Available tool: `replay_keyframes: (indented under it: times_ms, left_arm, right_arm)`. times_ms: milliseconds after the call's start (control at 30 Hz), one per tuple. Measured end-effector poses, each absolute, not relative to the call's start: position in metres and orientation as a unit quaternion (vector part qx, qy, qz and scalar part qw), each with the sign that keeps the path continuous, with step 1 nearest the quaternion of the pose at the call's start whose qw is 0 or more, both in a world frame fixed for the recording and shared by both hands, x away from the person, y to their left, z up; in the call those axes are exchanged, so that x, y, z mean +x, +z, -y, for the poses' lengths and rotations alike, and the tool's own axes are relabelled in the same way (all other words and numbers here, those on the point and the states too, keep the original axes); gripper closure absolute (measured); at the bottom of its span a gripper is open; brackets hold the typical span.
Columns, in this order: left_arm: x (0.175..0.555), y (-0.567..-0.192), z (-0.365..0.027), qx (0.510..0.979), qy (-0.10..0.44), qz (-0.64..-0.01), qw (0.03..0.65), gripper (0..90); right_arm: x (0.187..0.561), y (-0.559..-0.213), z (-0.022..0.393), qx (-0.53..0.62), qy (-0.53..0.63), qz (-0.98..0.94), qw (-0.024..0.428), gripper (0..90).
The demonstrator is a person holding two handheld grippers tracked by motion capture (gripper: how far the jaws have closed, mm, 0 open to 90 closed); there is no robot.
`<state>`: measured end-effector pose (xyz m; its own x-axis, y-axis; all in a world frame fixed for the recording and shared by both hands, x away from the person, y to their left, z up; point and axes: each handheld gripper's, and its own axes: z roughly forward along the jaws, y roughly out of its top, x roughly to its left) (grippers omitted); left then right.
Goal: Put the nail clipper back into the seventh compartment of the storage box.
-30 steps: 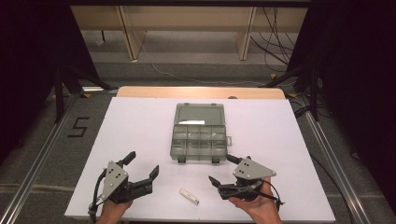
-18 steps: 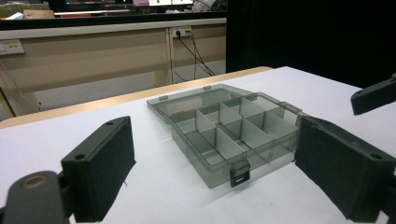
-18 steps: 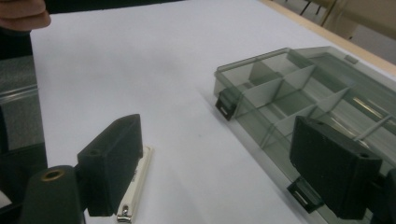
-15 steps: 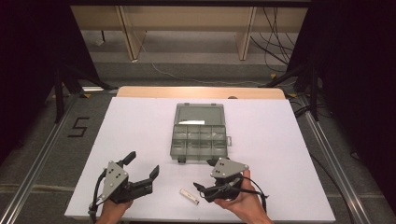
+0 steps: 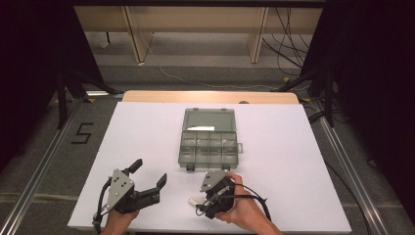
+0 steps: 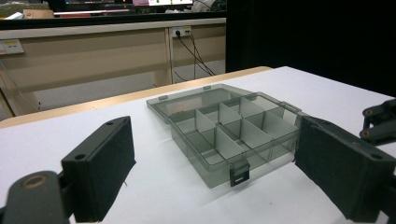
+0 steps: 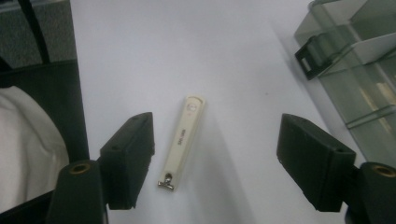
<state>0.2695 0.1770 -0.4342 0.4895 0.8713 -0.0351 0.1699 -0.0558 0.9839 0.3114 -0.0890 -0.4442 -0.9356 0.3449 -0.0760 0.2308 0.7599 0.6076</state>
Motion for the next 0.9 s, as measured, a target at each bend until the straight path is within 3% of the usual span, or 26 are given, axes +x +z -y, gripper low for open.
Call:
replay_keyframes:
  times_ms: [400, 900]
  left_arm:
    - [0.270, -0.434, -0.177, 0.656, 0.313, -0.397, 0.561, 11.7]
    - [0.270, -0.434, -0.177, 0.656, 0.313, -0.397, 0.561, 11.7]
  right_arm:
    - [0.315, -0.451, 0.076, 0.139, 0.249, -0.957, 0.061, 35.8]
    - [0.319, -0.459, 0.061, 0.126, 0.197, -0.972, 0.019, 54.6]
